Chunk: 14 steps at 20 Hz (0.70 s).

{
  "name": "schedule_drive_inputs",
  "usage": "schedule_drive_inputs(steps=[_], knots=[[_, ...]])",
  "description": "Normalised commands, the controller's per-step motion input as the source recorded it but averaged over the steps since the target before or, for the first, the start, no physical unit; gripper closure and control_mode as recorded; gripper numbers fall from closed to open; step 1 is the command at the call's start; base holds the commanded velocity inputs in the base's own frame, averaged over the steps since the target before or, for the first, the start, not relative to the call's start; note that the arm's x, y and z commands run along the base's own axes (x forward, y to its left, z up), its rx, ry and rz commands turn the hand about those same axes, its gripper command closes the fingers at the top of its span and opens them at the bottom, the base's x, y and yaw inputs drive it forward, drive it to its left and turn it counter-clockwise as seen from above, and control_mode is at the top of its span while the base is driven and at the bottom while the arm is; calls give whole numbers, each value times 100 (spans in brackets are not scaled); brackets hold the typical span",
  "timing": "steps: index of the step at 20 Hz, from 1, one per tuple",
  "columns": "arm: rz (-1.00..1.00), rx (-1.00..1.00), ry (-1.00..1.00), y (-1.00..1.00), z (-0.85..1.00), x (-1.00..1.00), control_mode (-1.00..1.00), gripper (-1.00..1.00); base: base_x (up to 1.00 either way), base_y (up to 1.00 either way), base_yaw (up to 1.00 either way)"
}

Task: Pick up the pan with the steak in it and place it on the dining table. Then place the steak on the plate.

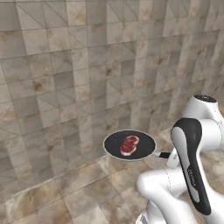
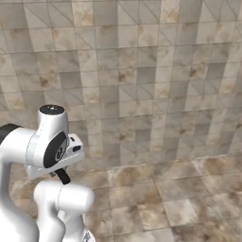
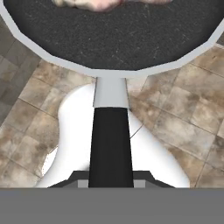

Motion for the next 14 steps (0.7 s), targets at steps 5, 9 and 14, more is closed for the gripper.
schedule_drive_inputs(steps=[5,9,14], knots=[[0,0,0,0,0,0,100,100,65,40,-34],[0,0,0,0,0,0,100,100,3,3,-50],[0,0,0,0,0,0,100,100,0,0,-50]])
